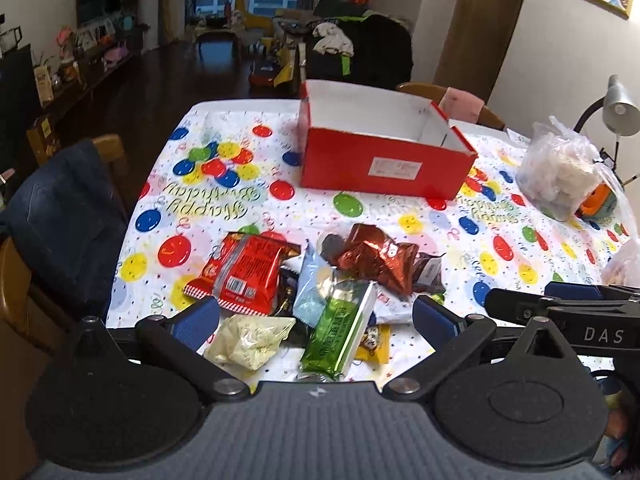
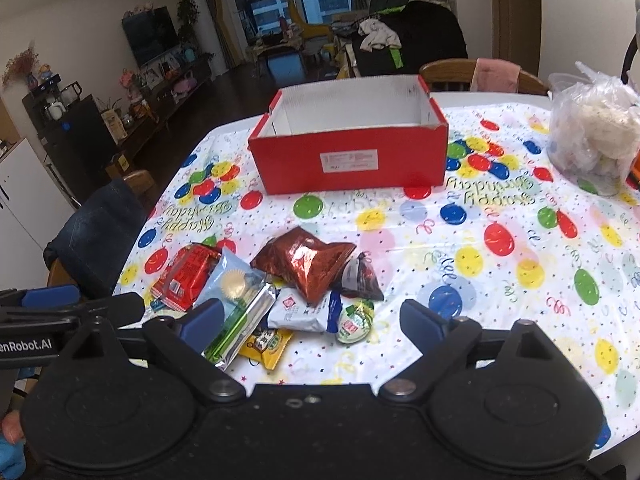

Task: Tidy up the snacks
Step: 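Move both tools toward the snack pile in front of the red box, then grasp the cream cookie bag with the left tool while the right tool grasps the green-silver bar, then carry both snacks into the red box and open both tools to release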

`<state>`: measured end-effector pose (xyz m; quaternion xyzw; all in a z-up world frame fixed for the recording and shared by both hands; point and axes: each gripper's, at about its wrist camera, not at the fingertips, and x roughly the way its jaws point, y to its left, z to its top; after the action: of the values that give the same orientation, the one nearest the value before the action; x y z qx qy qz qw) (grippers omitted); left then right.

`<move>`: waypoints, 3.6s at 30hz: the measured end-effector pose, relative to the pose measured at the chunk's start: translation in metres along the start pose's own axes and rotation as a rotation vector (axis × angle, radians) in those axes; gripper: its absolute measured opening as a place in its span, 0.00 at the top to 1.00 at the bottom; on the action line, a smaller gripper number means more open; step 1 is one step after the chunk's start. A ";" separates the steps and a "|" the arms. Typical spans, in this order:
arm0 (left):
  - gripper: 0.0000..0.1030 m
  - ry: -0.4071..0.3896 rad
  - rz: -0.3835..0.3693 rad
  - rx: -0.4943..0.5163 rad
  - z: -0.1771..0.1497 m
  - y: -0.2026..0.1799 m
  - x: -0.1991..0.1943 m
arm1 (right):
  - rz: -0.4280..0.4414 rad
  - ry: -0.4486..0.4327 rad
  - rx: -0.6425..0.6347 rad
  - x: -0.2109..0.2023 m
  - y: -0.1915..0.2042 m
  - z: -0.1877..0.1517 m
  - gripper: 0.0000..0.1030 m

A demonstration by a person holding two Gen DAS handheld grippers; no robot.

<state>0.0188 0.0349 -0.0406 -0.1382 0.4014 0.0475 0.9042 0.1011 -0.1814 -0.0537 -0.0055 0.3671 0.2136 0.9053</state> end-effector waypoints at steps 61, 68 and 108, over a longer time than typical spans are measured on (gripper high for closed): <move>0.39 0.204 -0.098 -0.209 -0.008 0.104 0.112 | 0.220 0.406 0.104 0.151 0.038 -0.016 0.75; 0.44 0.197 -0.071 -0.216 -0.011 0.104 0.105 | 0.234 0.350 0.021 0.135 0.051 -0.010 0.84; 0.45 -0.035 -0.043 0.007 0.155 -0.036 0.094 | 0.189 0.008 -0.140 0.090 -0.045 0.157 0.84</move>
<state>0.1998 0.0426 -0.0029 -0.1428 0.3827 0.0293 0.9123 0.2805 -0.1618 -0.0060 -0.0349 0.3538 0.3233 0.8770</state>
